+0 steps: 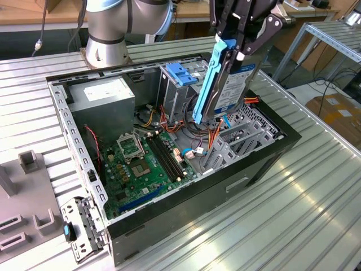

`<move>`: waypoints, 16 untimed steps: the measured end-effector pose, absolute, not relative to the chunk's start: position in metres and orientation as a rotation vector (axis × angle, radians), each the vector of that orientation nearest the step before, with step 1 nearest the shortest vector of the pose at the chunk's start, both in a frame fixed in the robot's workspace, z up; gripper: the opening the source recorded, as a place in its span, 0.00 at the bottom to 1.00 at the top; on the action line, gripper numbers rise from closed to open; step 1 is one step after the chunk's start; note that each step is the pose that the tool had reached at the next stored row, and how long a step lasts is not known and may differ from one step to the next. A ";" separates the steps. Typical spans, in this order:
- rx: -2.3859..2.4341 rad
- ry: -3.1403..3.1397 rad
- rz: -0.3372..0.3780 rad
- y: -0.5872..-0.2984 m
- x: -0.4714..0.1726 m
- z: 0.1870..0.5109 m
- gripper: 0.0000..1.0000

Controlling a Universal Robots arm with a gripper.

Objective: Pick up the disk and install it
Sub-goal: 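Insert the disk into the insertion slot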

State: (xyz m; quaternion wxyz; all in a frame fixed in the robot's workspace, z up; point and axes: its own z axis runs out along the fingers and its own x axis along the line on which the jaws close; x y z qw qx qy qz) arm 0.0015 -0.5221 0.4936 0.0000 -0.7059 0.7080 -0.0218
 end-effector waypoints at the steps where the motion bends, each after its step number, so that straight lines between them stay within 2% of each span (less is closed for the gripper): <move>1: -2.218 2.224 -0.068 -0.524 0.003 0.492 0.37; 16: -2.217 2.224 -0.069 -0.548 0.042 0.474 0.37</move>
